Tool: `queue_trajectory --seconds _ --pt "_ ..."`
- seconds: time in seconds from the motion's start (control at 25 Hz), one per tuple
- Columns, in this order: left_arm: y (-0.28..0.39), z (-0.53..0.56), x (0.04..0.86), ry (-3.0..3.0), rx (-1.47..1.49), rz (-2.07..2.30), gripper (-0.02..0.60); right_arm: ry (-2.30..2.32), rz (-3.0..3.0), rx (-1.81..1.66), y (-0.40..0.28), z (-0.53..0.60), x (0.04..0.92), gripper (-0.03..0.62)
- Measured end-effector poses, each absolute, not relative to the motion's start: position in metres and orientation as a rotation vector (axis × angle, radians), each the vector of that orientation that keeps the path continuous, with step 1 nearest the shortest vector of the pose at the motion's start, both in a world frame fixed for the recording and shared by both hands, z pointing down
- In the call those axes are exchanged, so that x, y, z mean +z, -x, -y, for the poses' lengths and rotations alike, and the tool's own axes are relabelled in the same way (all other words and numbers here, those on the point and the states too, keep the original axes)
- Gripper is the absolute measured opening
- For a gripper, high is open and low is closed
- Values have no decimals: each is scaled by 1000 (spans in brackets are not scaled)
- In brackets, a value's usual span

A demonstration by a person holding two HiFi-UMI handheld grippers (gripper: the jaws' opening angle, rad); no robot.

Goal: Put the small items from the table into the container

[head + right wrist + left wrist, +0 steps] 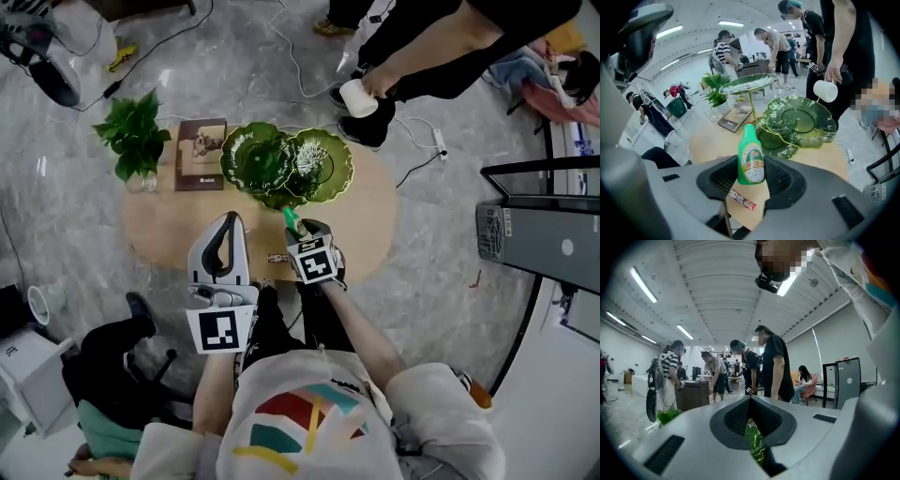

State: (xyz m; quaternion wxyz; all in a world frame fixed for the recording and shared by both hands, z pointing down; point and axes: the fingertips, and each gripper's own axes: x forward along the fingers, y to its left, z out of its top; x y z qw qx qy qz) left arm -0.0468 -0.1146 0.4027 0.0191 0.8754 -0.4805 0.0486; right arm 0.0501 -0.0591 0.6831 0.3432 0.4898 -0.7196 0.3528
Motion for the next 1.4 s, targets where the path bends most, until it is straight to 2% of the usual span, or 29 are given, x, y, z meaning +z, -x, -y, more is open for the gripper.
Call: queue_trajectory --seconds 0.36,0.64,1.16,1.4 --pt "62 127 464 -2641 275 1507 8 -1302 1860 908 -30 102 756 175" --pt "68 137 480 -2593 286 1565 8 -1417 1862 967 -33 128 780 176" --pt "62 135 441 -2626 201 1603 8 -1423 1937 1005 -29 116 738 178" --pt "64 124 399 -2648 136 1641 8 -1454 1988 949 -26 107 678 178"
